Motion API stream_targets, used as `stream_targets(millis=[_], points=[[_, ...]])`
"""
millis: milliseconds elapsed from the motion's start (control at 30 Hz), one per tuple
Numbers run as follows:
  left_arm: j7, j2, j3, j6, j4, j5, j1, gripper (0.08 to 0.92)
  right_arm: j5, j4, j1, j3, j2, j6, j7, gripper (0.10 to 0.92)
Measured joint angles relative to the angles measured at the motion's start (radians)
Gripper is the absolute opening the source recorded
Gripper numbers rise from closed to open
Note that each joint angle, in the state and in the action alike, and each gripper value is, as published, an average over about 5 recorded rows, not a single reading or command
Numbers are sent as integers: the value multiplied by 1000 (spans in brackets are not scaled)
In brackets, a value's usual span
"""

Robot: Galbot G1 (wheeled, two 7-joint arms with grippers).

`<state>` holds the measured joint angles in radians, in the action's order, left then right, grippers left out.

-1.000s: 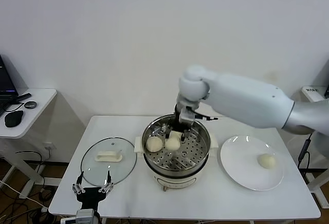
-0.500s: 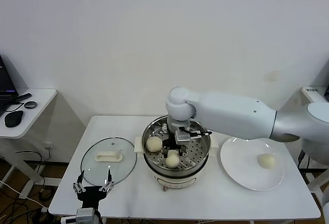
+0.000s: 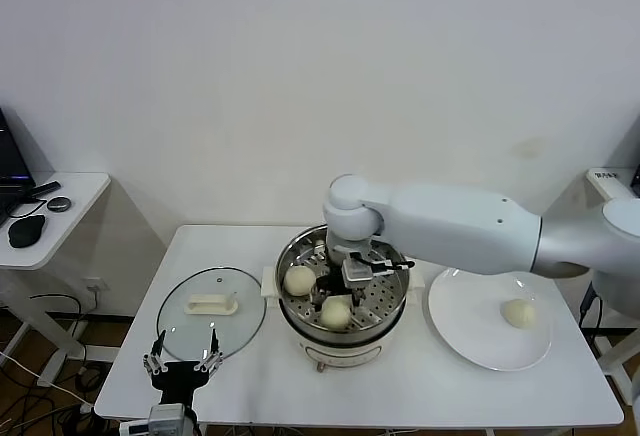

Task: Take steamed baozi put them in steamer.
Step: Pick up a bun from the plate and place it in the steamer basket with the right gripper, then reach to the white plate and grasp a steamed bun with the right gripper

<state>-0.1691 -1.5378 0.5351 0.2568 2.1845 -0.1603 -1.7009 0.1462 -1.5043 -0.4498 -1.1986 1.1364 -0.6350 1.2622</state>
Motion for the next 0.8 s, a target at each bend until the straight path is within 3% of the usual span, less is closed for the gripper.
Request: stream_targets(millis=[167,400,800], points=[[2,-1,-1,1,9,-1,-2,823,-19,-13,-28,17,-20,26,2,812],[5,1,0,2,19,0,-4,823,-80,-24,-71,66,-90,115,1,823],[20,12,3,12,32,21,5,823,-252,57,-84,161,-349,564,5,823]])
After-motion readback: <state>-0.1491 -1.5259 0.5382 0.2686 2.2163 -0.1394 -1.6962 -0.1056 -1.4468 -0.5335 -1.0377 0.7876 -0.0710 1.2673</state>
